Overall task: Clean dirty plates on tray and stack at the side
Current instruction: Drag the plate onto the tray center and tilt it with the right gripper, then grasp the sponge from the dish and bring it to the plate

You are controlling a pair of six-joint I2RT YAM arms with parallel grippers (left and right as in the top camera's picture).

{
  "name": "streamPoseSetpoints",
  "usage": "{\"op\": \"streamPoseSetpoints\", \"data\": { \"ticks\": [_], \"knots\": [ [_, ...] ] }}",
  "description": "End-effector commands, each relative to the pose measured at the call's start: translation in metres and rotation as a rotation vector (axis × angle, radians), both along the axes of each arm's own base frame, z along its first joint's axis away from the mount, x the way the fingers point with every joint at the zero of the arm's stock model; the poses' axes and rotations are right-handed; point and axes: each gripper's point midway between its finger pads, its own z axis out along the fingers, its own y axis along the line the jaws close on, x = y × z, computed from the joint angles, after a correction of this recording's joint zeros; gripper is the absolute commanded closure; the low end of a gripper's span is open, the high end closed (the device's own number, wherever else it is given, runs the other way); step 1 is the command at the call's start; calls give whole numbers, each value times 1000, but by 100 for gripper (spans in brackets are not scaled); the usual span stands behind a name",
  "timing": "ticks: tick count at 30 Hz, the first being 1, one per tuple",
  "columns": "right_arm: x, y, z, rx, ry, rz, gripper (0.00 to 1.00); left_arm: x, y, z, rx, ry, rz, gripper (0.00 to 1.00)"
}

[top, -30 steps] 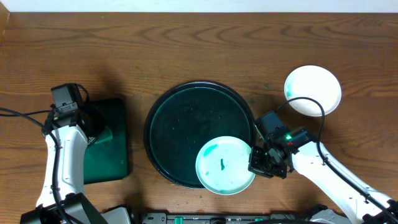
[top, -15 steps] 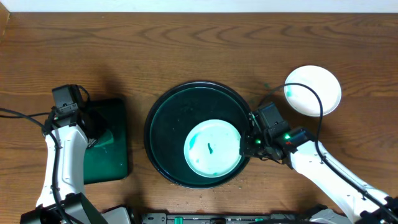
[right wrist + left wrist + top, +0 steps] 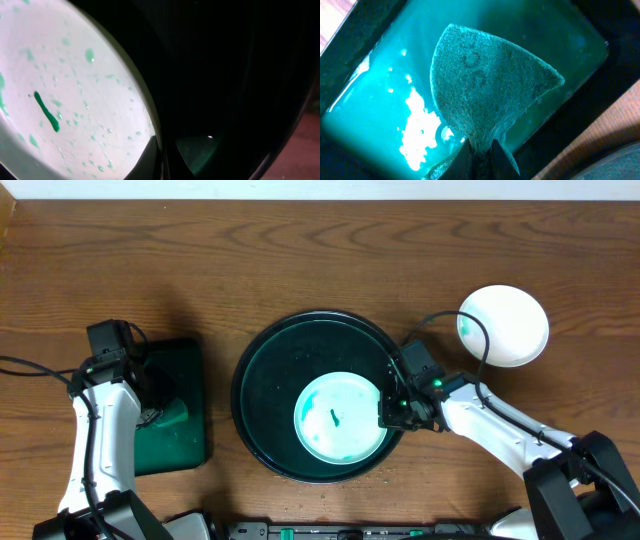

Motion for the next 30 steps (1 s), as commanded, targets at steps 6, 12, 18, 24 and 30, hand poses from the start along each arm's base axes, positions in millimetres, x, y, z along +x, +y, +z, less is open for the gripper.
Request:
{"op": "streamPoseSetpoints", "data": {
  "ticks": [6, 12, 18, 24, 30],
  "knots": [
    [18, 10, 11, -1, -75, 51, 78, -5, 0, 0, -5, 14, 9, 93],
    [21, 7, 7, -26, -81, 44, 92, -6, -1, 0, -6, 16, 10, 93],
    [20, 10, -9, -27, -48, 47, 89, -6, -1, 0, -6, 17, 10, 92],
    [20, 10, -10, -23, -43, 42, 99, -6, -1, 0, -6, 17, 10, 93],
    [20, 10, -10, -23, -44, 43, 99, -3, -5, 7, -21, -20, 8, 93]
  ]
}}
